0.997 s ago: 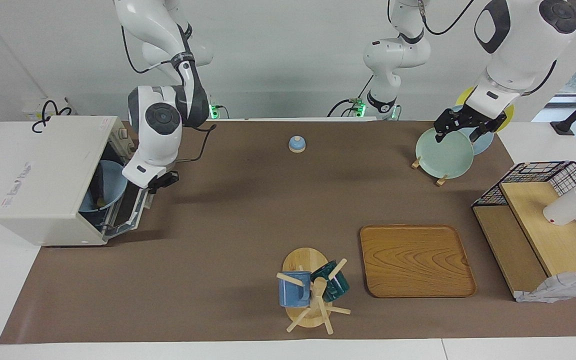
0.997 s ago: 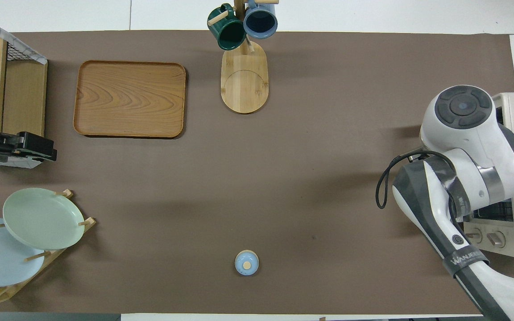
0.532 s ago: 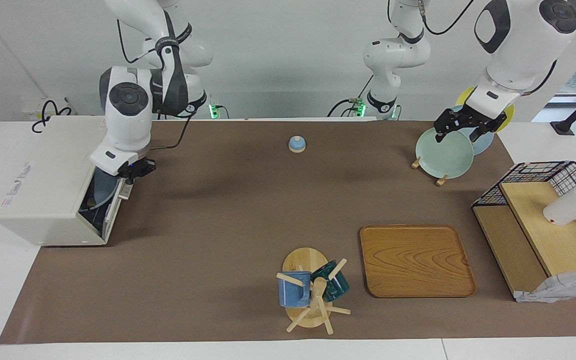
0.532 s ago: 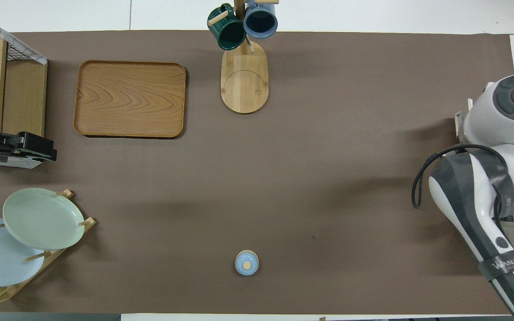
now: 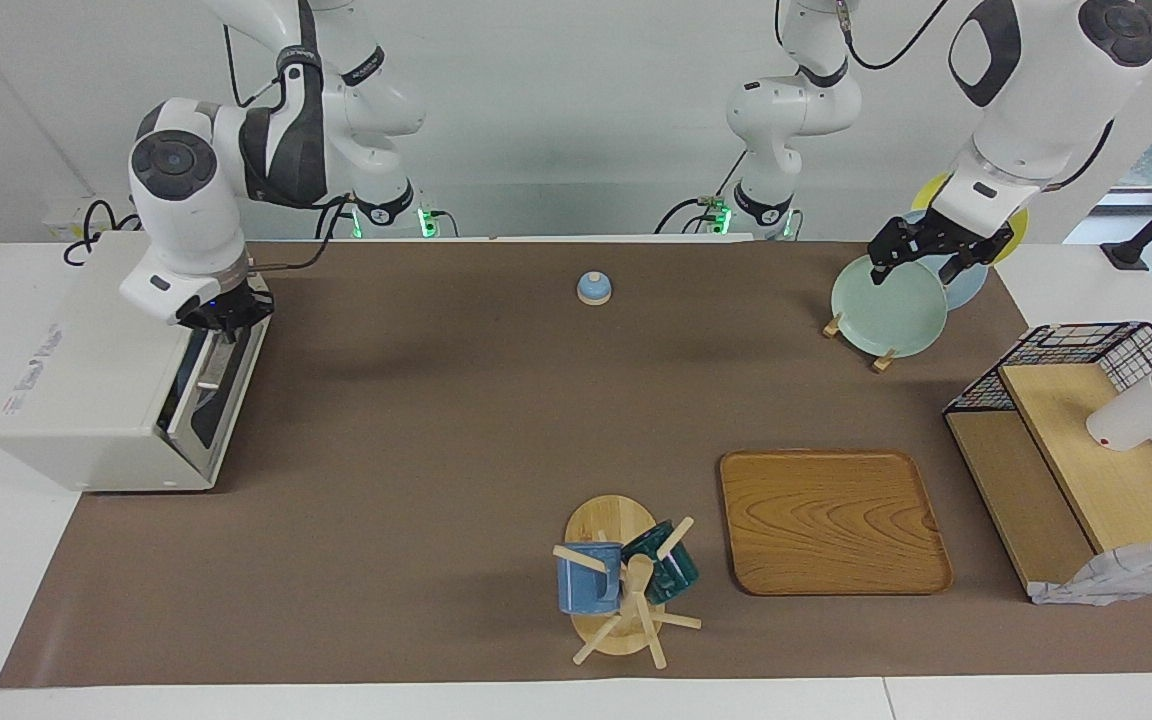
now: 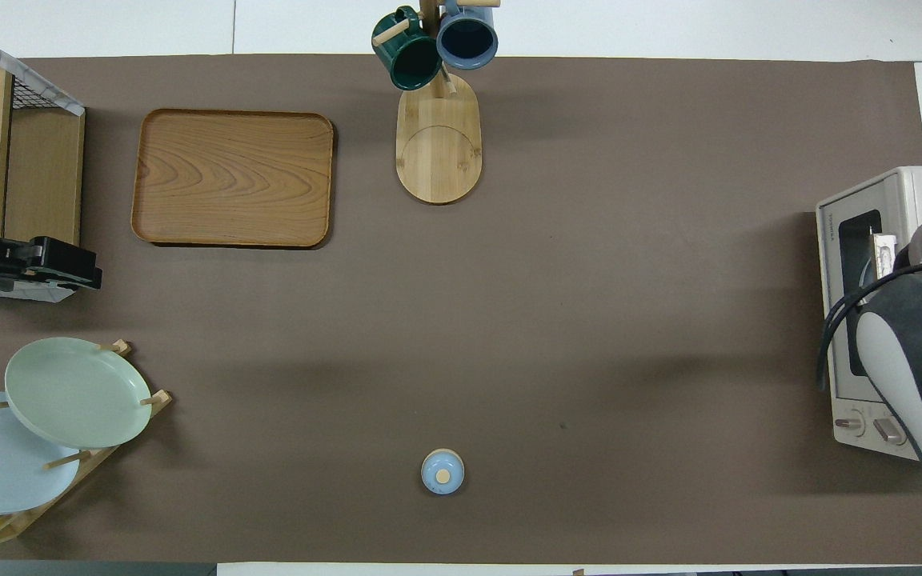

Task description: Put eggplant into oven

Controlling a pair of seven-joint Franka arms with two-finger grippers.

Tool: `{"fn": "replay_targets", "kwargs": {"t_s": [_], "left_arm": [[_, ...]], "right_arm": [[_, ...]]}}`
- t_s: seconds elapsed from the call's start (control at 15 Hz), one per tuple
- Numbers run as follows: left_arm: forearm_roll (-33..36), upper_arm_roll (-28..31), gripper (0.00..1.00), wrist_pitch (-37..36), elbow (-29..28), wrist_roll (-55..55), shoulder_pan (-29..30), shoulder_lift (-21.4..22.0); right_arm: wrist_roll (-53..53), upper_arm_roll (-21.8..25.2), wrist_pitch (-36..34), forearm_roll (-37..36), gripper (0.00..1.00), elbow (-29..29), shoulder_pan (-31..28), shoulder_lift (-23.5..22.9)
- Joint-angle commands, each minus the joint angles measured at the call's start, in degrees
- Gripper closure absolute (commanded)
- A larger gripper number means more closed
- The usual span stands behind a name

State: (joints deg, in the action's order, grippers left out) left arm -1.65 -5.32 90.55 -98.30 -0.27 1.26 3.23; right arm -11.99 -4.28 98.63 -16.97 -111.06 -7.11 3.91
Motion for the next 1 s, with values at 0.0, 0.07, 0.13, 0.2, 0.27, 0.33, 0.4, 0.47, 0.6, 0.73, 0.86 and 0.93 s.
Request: {"fn": "replay_targets", "kwargs": {"t_s": [0.0, 0.07, 0.13, 0.2, 0.27, 0.33, 0.4, 0.47, 0.6, 0.73, 0.86, 0.93], "left_arm": [[0.86, -0.66, 0.0, -0.11, -0.23, 0.63, 0.93, 0.46], [0.86, -0.66, 0.0, -0.11, -0.23, 0.63, 0.93, 0.46], [0.86, -0.66, 0.0, -0.11, -0.23, 0.63, 0.93, 0.46], [0.86, -0.66, 0.0, -0.11, -0.23, 0.63, 0.93, 0.46], [0.86, -0.66, 0.0, -0.11, -0.23, 0.63, 0.93, 0.46], [0.86, -0.66, 0.0, -0.11, -0.23, 0.71, 0.93, 0.46], [0.86, -0.66, 0.0, -0.11, -0.23, 0.71, 0.93, 0.46], [0.86, -0.66, 0.0, -0.11, -0.23, 0.63, 0.93, 0.46], [0.86, -0.66, 0.0, -0.11, -0.23, 0.63, 0.93, 0.46], [0.86, -0.66, 0.0, -0.11, -0.23, 0.63, 0.93, 0.46], [0.86, -0.66, 0.0, -0.11, -0.23, 0.63, 0.93, 0.46], [0.86, -0.66, 0.0, -0.11, -0.23, 0.63, 0.93, 0.46]], "right_arm": [[-1.72, -0.29, -7.29, 2.29, 0.87, 7.5, -0.63, 0.93], [-1.72, -0.2, -8.79, 3.95, 0.87, 9.53, -0.72, 0.75], [-1.63, -0.2, -9.5, 6.05, 0.85, 10.51, -0.8, 0.75], [-1.55, -0.11, -10.9, 7.2, 0.83, 11.3, -0.72, 0.75], [-1.37, -0.11, -12.04, 7.74, 0.78, 12.35, -0.72, 0.66], [-1.37, -0.11, -12.58, 9.22, 0.72, 13.06, -0.72, 0.31], [-1.28, -0.03, -12.76, 11.76, 0.61, 13.93, -0.8, -0.21], [-1.28, 0.5, -12.76, 13.53, 0.28, 14.38, -0.8, -0.39], [-1.11, 0.94, -12.76, 13.9, 0.0, 15.08, -0.81, -0.92], [-1.11, 0.77, -12.84, 12.93, 0.0, 15.52, -0.63, -1.36], [-0.84, 0.59, -14.33, 12.67, 0.0, 16.4, 0.16, -1.63], [-0.75, 0.59, -14.17, 12.75, 0.0, 16.93, 0.25, -2.58]]}}
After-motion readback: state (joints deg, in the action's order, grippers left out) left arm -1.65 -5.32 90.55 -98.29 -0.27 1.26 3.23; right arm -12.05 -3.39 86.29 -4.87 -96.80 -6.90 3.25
